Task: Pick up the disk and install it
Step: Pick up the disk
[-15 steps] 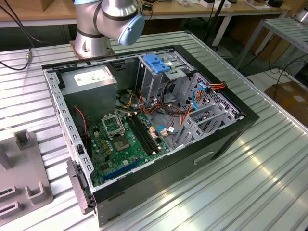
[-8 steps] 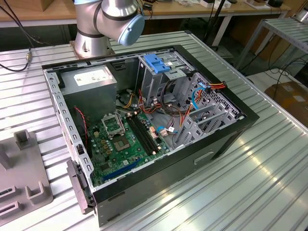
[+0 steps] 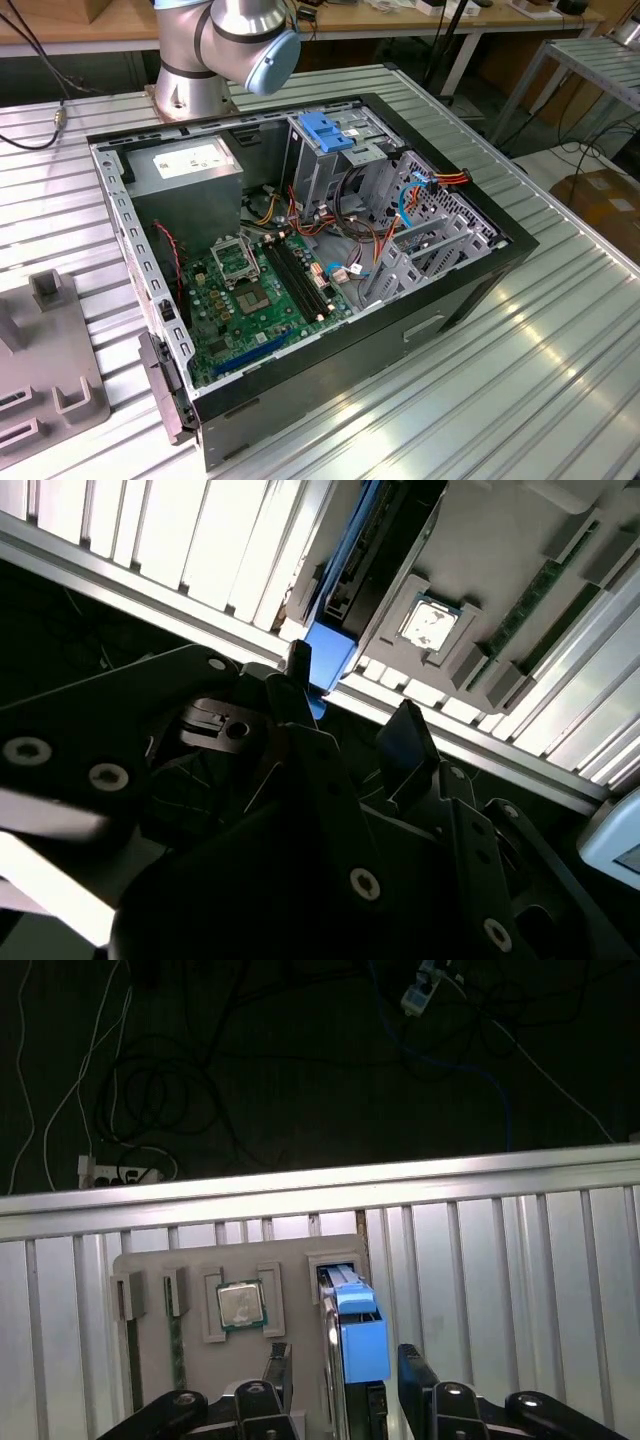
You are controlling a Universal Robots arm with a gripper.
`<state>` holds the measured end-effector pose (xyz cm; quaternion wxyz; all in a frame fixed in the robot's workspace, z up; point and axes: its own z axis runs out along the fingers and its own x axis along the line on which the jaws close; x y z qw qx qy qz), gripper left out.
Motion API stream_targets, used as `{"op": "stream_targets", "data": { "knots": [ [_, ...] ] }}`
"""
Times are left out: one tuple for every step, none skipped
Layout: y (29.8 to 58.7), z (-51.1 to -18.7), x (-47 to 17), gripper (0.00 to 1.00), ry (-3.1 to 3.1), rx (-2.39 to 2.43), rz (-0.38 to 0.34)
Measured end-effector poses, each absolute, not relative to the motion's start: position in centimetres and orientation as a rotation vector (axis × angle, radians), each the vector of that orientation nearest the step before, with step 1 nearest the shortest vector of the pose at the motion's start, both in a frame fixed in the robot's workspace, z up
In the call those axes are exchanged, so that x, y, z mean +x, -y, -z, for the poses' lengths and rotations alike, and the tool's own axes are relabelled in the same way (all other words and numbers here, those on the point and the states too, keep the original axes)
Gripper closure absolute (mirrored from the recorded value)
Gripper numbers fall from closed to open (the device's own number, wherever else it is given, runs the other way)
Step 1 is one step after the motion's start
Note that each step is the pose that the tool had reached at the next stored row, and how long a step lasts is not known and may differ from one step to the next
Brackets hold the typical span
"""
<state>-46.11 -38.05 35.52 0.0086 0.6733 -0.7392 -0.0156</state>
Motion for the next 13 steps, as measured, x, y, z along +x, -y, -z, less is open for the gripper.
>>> {"op": "stream_targets", "data": {
  "knots": [
    [38.05, -35.52, -46.11, 0.46, 2.310, 2.104, 0.049],
    [38.05, -35.52, -46.11, 0.46, 2.310, 2.104, 0.049],
    [38.05, -35.52, -46.11, 0.46, 2.310, 2.104, 0.049],
    [38.05, -35.52, -46.11, 0.46, 2.310, 2.104, 0.049],
    [38.05, -35.51, -46.11, 0.46, 2.310, 2.104, 0.049],
    [38.05, -35.49, -46.11, 0.46, 2.310, 2.104, 0.049],
    [38.05, -35.46, -46.11, 0.46, 2.310, 2.104, 0.048],
    [38.05, -35.38, -46.11, 0.46, 2.310, 2.104, 0.048],
    [38.05, -35.31, -46.11, 0.46, 2.310, 2.104, 0.048],
    [38.05, -35.20, -46.11, 0.46, 2.310, 2.104, 0.048],
    [38.05, -35.11, -46.11, 0.46, 2.310, 2.104, 0.048],
    [38.05, -35.03, -46.11, 0.46, 2.310, 2.104, 0.048],
    [38.05, -34.97, -46.11, 0.46, 2.309, 2.104, 0.047]
  ]
}}
